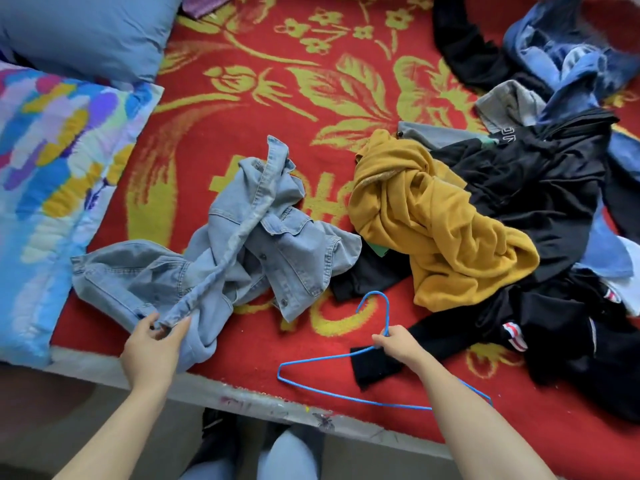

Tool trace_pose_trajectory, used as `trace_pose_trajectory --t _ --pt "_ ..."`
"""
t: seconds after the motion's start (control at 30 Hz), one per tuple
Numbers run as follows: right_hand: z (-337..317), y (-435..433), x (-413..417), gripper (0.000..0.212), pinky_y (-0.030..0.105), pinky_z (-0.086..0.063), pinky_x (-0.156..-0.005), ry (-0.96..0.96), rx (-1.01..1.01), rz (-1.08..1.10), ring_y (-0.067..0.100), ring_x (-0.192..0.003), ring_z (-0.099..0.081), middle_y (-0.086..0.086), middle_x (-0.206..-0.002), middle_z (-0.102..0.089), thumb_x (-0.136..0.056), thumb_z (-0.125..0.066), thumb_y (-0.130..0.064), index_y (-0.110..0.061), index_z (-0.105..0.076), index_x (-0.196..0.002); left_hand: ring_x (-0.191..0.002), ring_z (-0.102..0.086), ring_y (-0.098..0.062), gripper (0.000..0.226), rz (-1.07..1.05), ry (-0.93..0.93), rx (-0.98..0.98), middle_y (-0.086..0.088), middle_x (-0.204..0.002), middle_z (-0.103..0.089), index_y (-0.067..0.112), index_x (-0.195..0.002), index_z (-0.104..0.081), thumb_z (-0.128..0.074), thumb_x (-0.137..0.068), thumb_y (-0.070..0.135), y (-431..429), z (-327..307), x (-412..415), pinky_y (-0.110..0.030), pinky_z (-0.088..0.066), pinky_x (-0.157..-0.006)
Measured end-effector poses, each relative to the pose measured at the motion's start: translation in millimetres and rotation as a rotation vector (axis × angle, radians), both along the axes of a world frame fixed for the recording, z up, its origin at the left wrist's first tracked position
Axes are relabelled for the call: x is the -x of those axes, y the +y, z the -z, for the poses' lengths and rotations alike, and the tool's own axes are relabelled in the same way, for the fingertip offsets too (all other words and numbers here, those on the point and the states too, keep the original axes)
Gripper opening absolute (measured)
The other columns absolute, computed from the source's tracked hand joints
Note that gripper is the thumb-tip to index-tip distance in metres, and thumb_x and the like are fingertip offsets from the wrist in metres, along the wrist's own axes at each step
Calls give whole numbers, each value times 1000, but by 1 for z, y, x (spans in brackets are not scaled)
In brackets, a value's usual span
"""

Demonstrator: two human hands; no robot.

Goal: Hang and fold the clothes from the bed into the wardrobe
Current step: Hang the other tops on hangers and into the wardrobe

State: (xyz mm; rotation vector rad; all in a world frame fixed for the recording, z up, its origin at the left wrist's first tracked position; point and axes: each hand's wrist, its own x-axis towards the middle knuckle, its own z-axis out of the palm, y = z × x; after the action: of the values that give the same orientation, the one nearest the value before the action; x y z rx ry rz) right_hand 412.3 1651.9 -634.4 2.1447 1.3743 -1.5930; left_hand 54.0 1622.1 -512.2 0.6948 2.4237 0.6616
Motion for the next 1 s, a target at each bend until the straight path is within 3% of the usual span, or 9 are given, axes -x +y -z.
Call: trace_pose_trajectory --t 0.07,0.13,0.27,0.4,0.53,0.67,0.8,0.9,1.0 --pt "-32 18 6 38 28 -25 -54 50 -99 -41 12 -52 -29 -6 -49 -34 -87 -60 -16 -17 -39 -56 -89 -58 -37 24 -16 -22 17 -17 -80 -61 -2 -79 -61 -72 -82 20 1 -5 7 -35 -38 -72" --pt "-72 39 18 38 29 -25 -54 85 -215 -33 10 -52 -30 -5 -53 -35 -87 -61 -17 -18 -40 -55 -73 -51 -34 32 28 -16 -31 -12 -63 -52 2 -60 -52 -70 -84 16 5 -21 13 -34 -30 -63" --pt "-141 71 59 39 31 -28 -59 167 -446 8 10 -53 -34 -5 -52 -37 -88 -62 -18 -19 -40 -55 -88 -58 -40 16 161 125 -256 -24 -87 -63 -5 -88 -69 -65 -87 10 24 -60 27 -39 -39 -76" --pt "-203 85 129 40 30 -29 -57 280 -588 -27 9 -52 -34 -7 -52 -35 -90 -61 -16 -21 -40 -56 -79 -62 -42 16 285 253 -520 -29 -84 -62 -8 -94 -70 -69 -81 -1 48 -109 41 -40 -43 -71" --pt "-266 88 196 39 23 -28 -52 379 -807 88 5 -44 -39 -8 -49 -37 -90 -60 -12 -19 -42 -56 -65 -53 -15 16 458 385 -834 -17 -68 -58 -5 -86 -72 -66 -75 4 64 -159 49 -17 -35 -63" --pt "-322 86 264 37 23 -30 -56 474 -1005 130 6 -49 -38 -5 -54 -40 -90 -60 -11 -17 -44 -57 -70 -50 -12 29 530 451 -1051 -12 -71 -59 -3 -89 -72 -58 -83 21 68 -214 62 -21 -42 -63" --pt "-359 91 299 42 20 -28 -51 537 -1077 164 5 -43 -37 -10 -47 -38 -89 -61 -10 -19 -41 -53 -71 -51 -14 34 631 543 -1095 -6 -72 -59 2 -92 -73 -51 -83 27 73 -251 78 -23 -44 -59" --pt "-381 99 300 37 17 -26 -45 621 -1050 259 4 -37 -31 -14 -39 -35 -90 -60 -10 -12 -45 -55 -63 -52 -11 34 753 794 -1011 1 -71 -55 16 -79 -74 -51 -79 42 73 -264 102 -20 -39 -46" --pt "-398 97 302 36 19 -25 -45 695 -1048 295 3 -40 -25 -7 -45 -33 -90 -59 -10 -11 -45 -57 -91 -48 -21 41 888 946 -985 -1 -97 -53 23 -73 -70 -50 -75 59 82 -270 123 -33 -47 -66"
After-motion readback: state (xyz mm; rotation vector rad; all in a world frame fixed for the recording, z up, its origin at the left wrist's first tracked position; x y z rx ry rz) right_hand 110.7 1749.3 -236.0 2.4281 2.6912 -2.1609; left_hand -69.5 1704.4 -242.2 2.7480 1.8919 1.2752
